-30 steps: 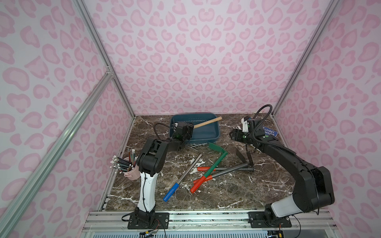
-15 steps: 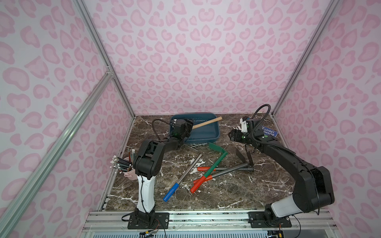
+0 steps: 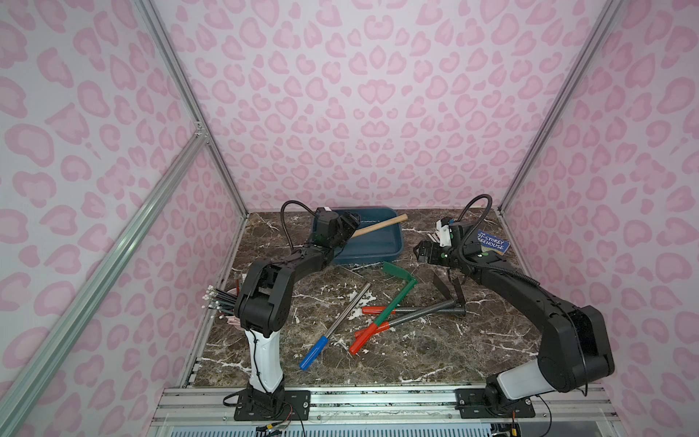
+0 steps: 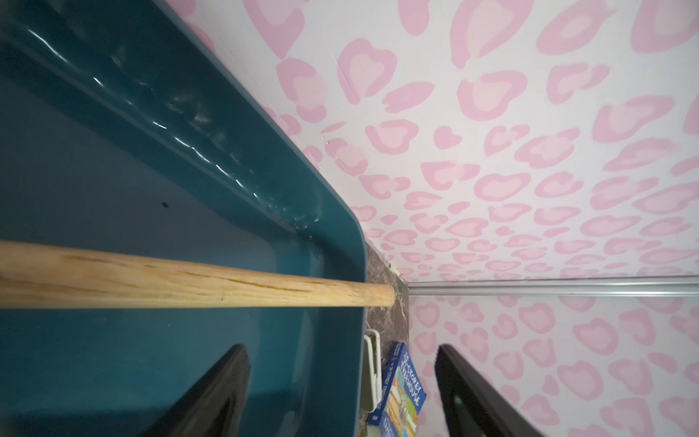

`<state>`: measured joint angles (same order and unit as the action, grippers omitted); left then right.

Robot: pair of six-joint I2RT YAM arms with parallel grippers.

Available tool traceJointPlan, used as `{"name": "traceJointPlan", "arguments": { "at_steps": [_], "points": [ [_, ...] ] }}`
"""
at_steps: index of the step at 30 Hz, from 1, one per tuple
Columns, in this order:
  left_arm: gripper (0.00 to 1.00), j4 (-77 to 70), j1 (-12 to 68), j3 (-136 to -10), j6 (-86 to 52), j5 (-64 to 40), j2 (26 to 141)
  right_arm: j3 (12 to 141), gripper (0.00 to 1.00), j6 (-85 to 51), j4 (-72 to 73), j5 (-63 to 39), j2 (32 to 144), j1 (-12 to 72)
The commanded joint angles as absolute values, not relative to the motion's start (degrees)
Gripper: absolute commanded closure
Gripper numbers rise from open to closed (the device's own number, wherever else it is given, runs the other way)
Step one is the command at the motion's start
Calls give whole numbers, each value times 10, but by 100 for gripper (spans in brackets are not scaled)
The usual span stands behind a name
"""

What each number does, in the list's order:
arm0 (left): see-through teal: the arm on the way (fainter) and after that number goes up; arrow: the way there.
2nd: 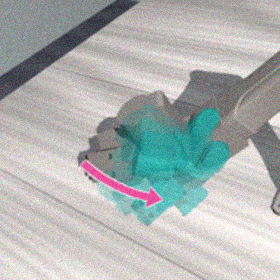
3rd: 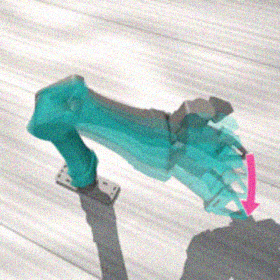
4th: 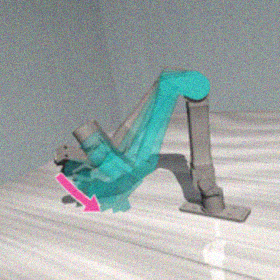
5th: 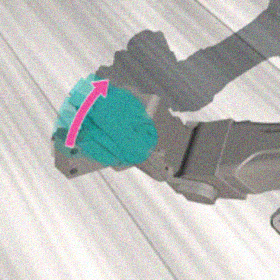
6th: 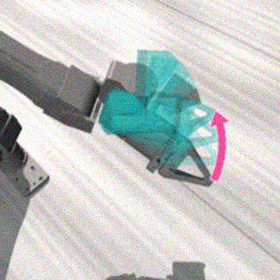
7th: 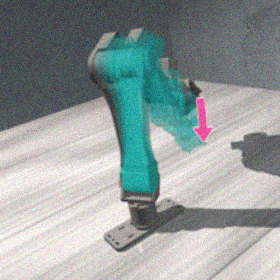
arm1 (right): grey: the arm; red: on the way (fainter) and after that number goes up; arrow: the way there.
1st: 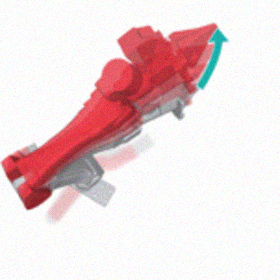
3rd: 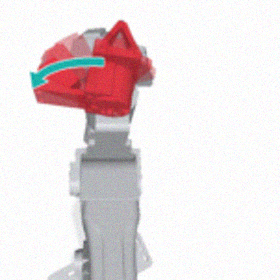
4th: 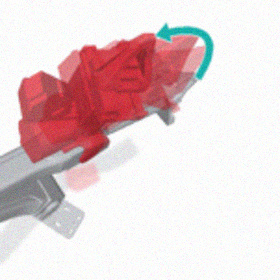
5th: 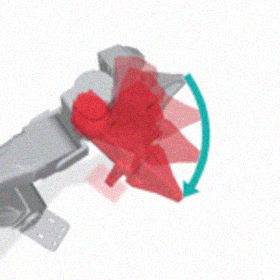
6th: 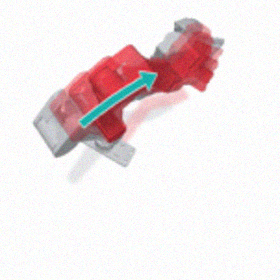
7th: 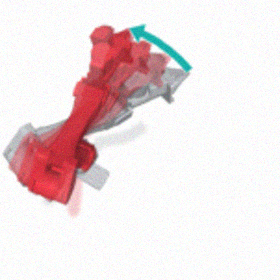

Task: Put the small hoe into the storage box
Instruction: Place the hoe in the storage box, then pick up the hoe from the center of the board.

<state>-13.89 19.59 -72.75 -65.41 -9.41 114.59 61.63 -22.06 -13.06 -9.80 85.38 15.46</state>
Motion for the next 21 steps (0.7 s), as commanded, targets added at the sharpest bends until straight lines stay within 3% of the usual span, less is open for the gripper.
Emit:
{"name": "traceJointPlan", "arguments": {
  "at_steps": [1, 11, 21],
  "points": [
    [17, -93, 196, -749, -579, -139, 1134, 611, 1, -228, -105, -103, 853, 155],
    [13, 22, 200, -765, -420, -162, 1089, 576, 1, -280, -74, -83, 828, 156],
    [10, 156, 224, -803, -269, -151, 1058, 593, 1, -238, -99, -77, 831, 158]
  ]
}}
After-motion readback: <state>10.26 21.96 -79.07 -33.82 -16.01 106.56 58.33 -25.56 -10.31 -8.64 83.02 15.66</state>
